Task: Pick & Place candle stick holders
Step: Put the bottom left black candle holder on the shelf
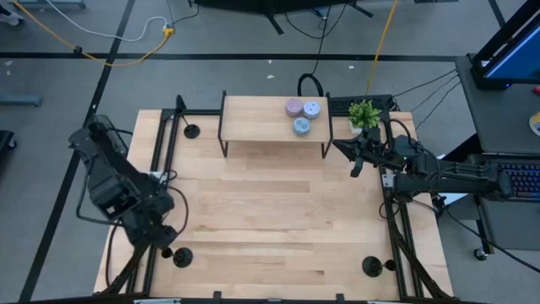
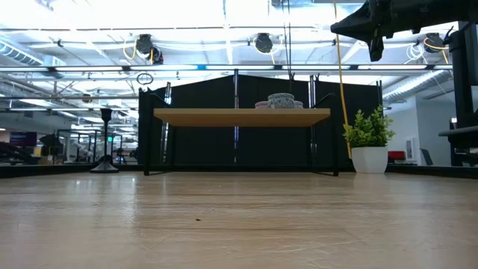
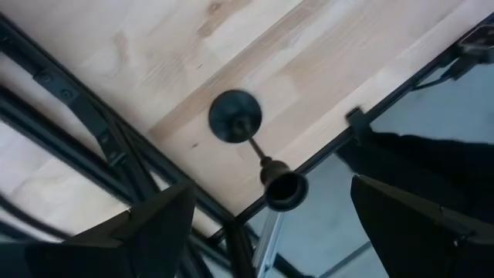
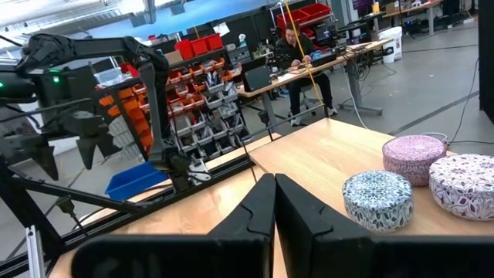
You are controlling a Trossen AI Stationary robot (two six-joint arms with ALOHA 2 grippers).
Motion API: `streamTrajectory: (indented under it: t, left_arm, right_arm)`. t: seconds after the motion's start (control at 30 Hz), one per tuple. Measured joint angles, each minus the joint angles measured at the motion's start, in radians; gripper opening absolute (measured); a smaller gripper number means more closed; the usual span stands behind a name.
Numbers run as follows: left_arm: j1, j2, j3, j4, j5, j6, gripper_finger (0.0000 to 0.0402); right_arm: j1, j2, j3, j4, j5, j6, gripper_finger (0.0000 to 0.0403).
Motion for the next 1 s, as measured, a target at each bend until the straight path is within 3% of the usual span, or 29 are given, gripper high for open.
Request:
streamTrajectory:
  t: [0.43,0.87,1.0]
  left_arm:
    - [-0.136,0.000,0.000,0.016,-0.091,-0.051,0.0351]
    - [-0.162,0.126,0.000,0.058,-0.052,-0.105,0.0351]
    - [-0.153,0.179,0.000,0.061,0.028,-0.134,0.0351]
  right_arm:
    - [0.000,0.000,0.001,0.000,0.000,0.000,0.0001]
    - [0.000,0.000,0.001,0.000,0.000,0.000,0.0001]
    - [0.000,0.000,0.001,0.000,0.000,0.000,0.0001]
